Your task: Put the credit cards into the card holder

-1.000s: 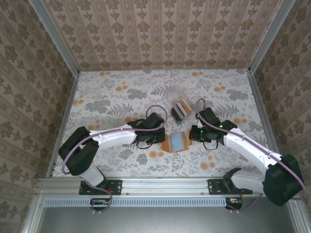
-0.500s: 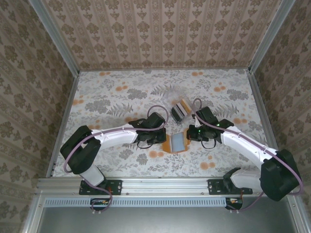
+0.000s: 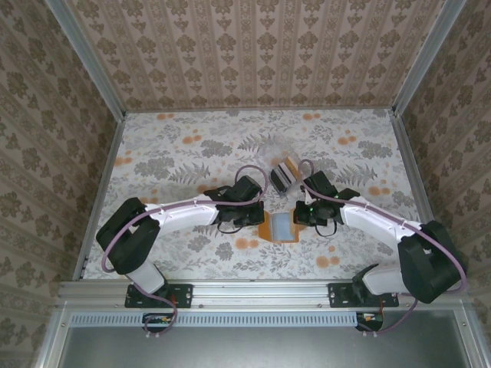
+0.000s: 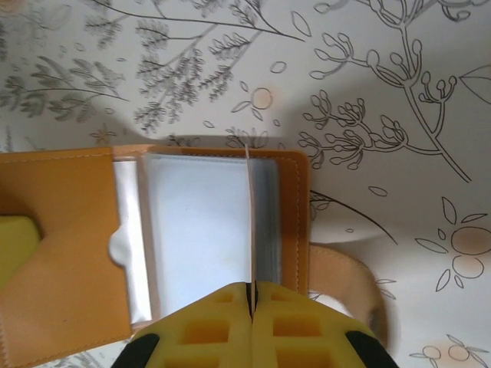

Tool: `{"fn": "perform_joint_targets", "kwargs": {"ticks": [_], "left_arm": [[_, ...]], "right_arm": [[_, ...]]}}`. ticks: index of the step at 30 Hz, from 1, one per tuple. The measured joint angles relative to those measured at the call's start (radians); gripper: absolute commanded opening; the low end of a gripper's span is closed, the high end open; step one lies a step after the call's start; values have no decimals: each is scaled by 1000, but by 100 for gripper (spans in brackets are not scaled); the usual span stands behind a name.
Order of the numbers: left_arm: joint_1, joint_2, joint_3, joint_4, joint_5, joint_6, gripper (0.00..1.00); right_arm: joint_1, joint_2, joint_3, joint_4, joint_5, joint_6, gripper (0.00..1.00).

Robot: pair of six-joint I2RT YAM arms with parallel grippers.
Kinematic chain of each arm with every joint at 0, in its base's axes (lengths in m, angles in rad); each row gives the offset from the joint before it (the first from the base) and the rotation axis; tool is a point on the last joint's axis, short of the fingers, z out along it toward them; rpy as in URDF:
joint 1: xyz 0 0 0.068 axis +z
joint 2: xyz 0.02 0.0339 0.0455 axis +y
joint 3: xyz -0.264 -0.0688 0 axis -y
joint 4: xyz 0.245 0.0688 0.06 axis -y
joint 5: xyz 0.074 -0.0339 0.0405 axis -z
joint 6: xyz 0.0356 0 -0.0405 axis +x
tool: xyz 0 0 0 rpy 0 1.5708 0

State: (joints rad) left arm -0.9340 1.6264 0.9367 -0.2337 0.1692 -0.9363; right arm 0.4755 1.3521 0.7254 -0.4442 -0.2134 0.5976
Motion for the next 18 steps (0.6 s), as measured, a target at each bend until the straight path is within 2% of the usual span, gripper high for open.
{"fn": "perform_joint_targets", "kwargs": {"ticks": [7, 18], "left_arm": [[6, 10, 0, -1, 3, 6, 3], [6, 13, 0, 3, 11, 6, 3]], "right_arm": [[0, 11, 0, 2, -8, 3, 0], [0, -81, 26, -80, 24, -8, 0]]}}
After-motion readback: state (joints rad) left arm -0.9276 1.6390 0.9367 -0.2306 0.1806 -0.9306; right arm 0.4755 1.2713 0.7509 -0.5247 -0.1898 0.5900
